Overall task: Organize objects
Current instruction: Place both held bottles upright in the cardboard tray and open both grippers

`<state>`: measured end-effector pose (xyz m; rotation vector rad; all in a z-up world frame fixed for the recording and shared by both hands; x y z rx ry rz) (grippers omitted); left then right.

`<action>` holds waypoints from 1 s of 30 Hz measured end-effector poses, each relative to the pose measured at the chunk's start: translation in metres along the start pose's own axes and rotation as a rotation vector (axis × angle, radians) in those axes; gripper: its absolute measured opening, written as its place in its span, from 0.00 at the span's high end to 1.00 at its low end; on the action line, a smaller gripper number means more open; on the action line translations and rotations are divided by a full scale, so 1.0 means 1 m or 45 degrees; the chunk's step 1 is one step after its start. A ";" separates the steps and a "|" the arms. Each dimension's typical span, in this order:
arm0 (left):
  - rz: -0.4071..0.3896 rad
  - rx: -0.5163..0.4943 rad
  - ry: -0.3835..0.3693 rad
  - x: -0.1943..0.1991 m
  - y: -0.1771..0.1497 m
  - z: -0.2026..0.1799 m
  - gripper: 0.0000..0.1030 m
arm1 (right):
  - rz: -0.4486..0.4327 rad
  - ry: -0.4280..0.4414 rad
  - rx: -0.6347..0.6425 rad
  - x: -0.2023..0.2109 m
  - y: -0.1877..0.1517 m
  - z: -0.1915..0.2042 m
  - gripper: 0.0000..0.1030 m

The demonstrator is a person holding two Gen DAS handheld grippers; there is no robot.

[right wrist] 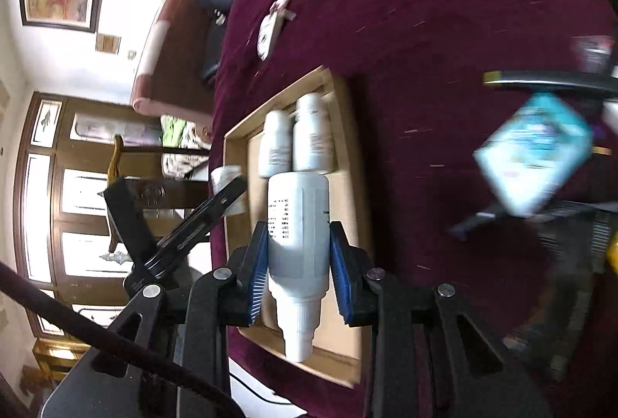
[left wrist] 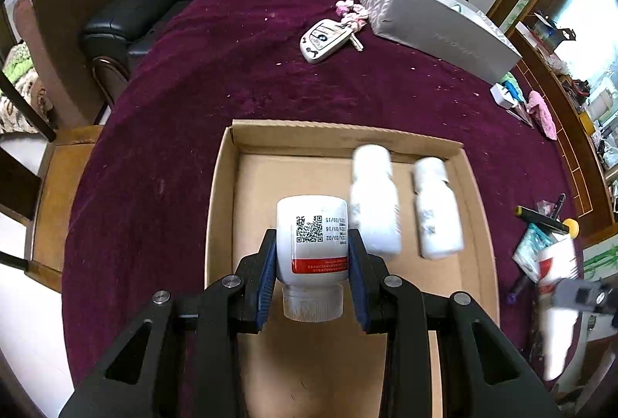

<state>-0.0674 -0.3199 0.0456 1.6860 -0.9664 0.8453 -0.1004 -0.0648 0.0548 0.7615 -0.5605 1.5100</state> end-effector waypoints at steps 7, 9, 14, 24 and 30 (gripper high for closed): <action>0.022 -0.011 -0.016 -0.021 0.016 0.016 0.72 | 0.016 -0.119 0.039 -0.056 0.022 0.035 0.73; 0.030 -0.004 -0.027 -0.024 0.018 0.019 0.72 | 0.015 -0.153 0.062 -0.067 0.028 0.043 0.73; 0.034 -0.025 -0.055 -0.029 0.022 0.016 0.72 | -0.041 -0.338 0.139 -0.083 0.040 0.056 0.73; 0.001 -0.010 -0.108 -0.029 0.028 0.020 0.71 | -0.080 -0.468 0.172 -0.096 0.051 0.057 0.73; 0.012 -0.007 -0.137 -0.028 0.031 0.022 0.61 | -0.084 -0.482 0.125 -0.095 0.053 0.047 0.72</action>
Point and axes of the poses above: each gripper's, at about its wrist camera, not at the fingertips, and x roughly against the way its jaws point, z to its left, y to its top, the point moved 1 cm from there along -x, roughly the way its jaws point, and after that the axes turned 5 degrees about -y, right-handed, at the moved point
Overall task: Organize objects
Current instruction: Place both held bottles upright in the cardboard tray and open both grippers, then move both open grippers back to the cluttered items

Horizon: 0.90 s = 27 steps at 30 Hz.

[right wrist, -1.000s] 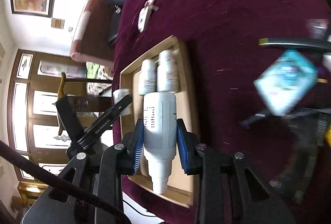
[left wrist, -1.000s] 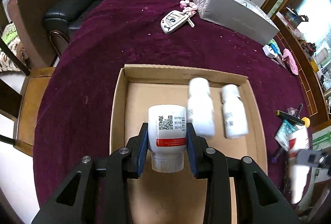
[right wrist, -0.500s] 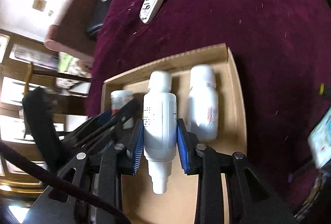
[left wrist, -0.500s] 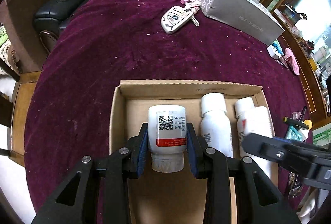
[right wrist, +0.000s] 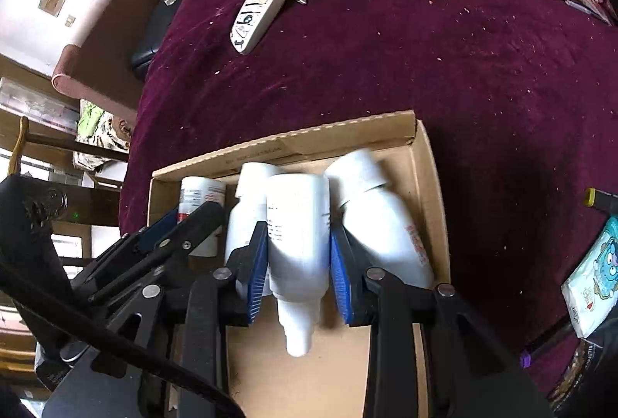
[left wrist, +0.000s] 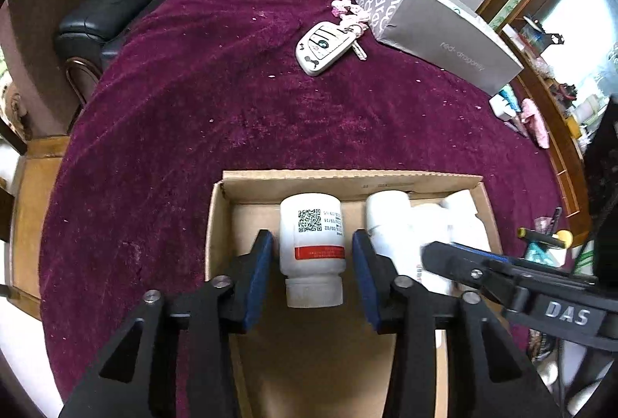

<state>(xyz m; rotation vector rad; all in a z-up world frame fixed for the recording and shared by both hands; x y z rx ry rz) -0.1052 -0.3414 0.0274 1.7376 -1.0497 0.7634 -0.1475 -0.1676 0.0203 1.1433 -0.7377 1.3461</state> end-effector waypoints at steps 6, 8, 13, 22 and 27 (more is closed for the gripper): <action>0.012 0.081 -0.072 0.006 0.000 0.004 0.53 | -0.022 0.019 -0.002 0.007 0.001 0.000 0.67; -0.009 0.145 -0.109 0.016 0.000 0.009 0.53 | -0.048 0.027 0.008 0.016 0.001 0.001 0.67; -0.150 0.147 -0.123 0.063 -0.002 0.002 0.53 | -0.137 0.044 0.039 0.046 -0.003 0.002 0.57; -0.181 0.430 -0.631 0.091 -0.023 -0.001 0.33 | -0.190 0.174 -0.009 0.095 -0.031 -0.036 0.53; -0.115 0.513 -0.883 0.080 -0.040 -0.027 0.33 | -0.268 0.130 -0.100 0.132 -0.050 -0.105 0.50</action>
Point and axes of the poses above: each gripper's, at about its wrist camera, not at the fingertips, and x roughly against the way its jaws point, z to its left, y to its top, the point moved 1 cm from there along -x, roughly the way its jaws point, and after that the axes turned 5 degrees about -y, right-handed, at the moved point
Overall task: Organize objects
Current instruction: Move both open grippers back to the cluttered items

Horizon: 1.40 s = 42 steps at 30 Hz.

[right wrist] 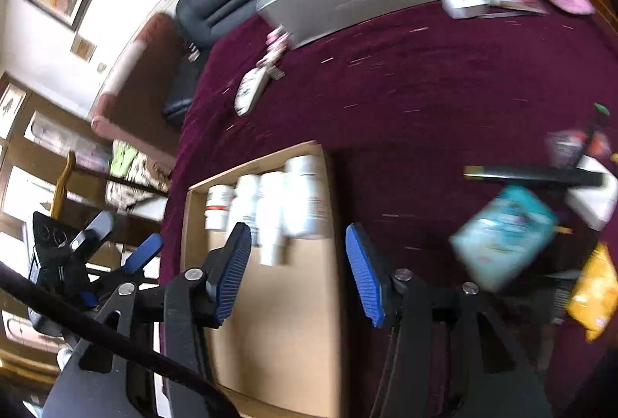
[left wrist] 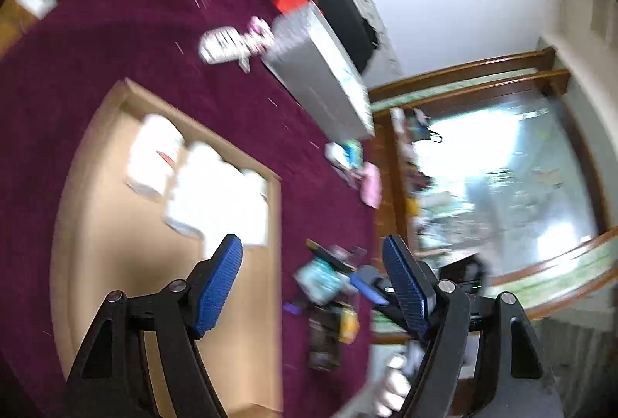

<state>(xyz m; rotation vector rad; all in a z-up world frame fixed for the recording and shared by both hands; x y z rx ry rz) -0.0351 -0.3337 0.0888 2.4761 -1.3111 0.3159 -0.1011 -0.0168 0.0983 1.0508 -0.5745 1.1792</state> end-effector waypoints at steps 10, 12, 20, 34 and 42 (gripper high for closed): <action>0.227 0.009 -0.257 -0.102 -0.080 -0.057 0.31 | -0.045 -0.138 -0.364 0.069 -0.023 -0.181 0.48; 0.281 0.004 -0.258 -0.119 -0.090 -0.066 0.31 | -0.043 -0.140 -0.415 0.075 -0.028 -0.206 0.48; 0.370 -0.102 -0.084 -0.163 -0.136 -0.105 0.31 | -0.049 -0.064 -0.467 0.090 -0.028 -0.256 0.48; 0.361 -0.305 0.532 -0.197 -0.180 -0.087 0.31 | 0.068 -0.095 -0.325 0.068 -0.025 -0.269 0.43; 0.302 -0.383 0.650 -0.201 -0.176 -0.091 0.31 | 0.082 -0.434 -0.063 0.048 -0.004 -0.263 0.43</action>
Point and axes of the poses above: each gripper's, at about its wrist camera, not at the fingertips, and x roughly against the way its jaws point, z to its left, y to its top, the point moved 1 cm from there along -x, roughly the way its jaws point, and after that the axes turned 5 degrees about -y, right-handed, at the moved point
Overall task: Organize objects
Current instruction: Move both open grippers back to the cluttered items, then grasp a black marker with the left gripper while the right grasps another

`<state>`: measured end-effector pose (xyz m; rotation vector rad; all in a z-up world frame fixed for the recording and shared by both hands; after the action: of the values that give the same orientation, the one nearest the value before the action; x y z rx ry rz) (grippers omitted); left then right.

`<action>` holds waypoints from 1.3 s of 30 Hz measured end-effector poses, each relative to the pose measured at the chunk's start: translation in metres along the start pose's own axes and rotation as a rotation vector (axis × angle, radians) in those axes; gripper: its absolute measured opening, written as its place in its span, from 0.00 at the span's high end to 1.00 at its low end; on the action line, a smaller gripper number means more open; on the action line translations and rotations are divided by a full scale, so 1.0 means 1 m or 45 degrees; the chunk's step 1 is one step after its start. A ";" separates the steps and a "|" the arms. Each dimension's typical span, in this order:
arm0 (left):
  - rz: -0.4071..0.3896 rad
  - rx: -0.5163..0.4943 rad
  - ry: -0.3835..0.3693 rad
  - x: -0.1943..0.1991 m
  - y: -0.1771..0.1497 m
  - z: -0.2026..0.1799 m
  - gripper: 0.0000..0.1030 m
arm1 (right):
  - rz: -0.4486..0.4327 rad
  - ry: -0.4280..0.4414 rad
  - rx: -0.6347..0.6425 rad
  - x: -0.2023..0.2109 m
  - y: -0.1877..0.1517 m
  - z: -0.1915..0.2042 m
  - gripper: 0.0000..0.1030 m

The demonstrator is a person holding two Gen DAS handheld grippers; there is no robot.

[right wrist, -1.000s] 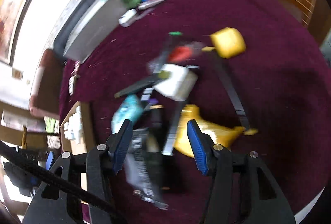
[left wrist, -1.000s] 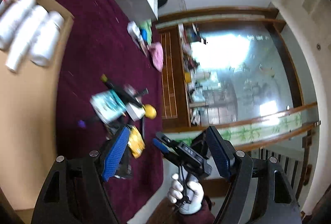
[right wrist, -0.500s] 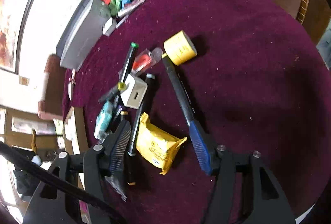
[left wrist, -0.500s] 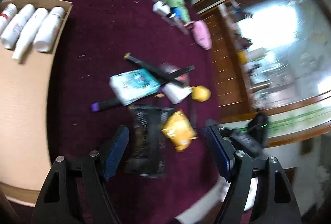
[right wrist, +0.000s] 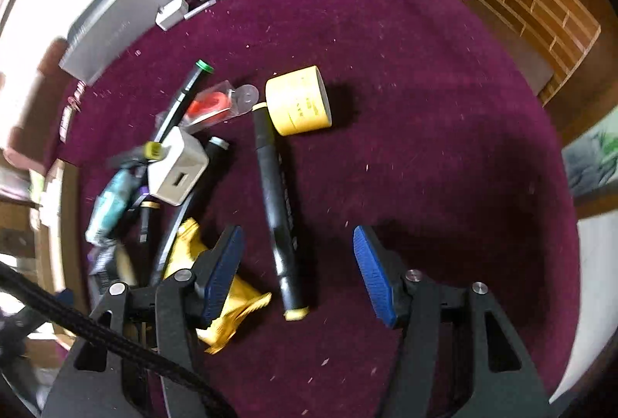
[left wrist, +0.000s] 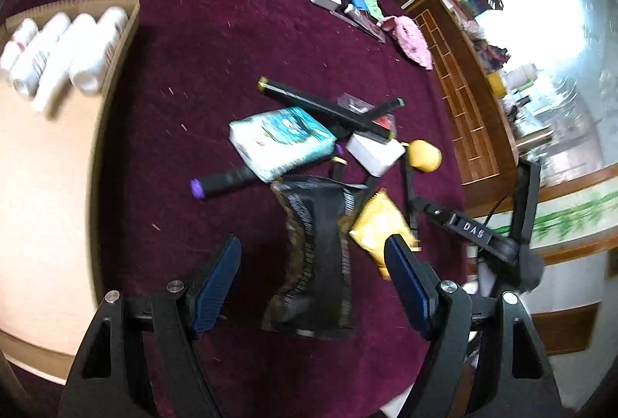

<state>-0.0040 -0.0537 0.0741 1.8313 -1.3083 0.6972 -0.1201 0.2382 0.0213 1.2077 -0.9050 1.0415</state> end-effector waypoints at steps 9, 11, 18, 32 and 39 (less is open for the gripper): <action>0.028 -0.334 0.363 -0.023 0.014 0.002 0.32 | -0.021 -0.178 0.223 -0.017 0.016 0.031 0.82; 0.040 -0.416 0.439 -0.034 0.020 0.003 0.32 | -0.016 -0.161 0.220 -0.016 0.016 0.028 0.83; 0.212 -0.573 0.456 -0.082 0.029 0.003 0.32 | 0.022 -0.098 0.187 -0.010 0.007 0.012 0.85; 0.247 -0.600 0.362 -0.095 0.028 -0.020 0.81 | 0.028 -0.042 0.133 -0.009 0.008 0.003 0.85; 0.170 -0.679 0.427 -0.118 0.018 -0.046 0.33 | 0.030 -0.121 0.193 -0.013 0.012 0.019 0.75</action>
<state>-0.0595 0.0436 0.0121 1.1555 -1.2486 0.6174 -0.1356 0.2180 0.0153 1.3852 -0.9289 1.0949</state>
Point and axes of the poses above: each gripper's, at about its wrist camera, not at the fingertips, and x roughly against the way its jaws point, z to its left, y to its top, the point moved 1 cm from there along -x, roughly the way its jaws point, and after that the axes turned 5 degrees about -y, right-handed, at the moved point
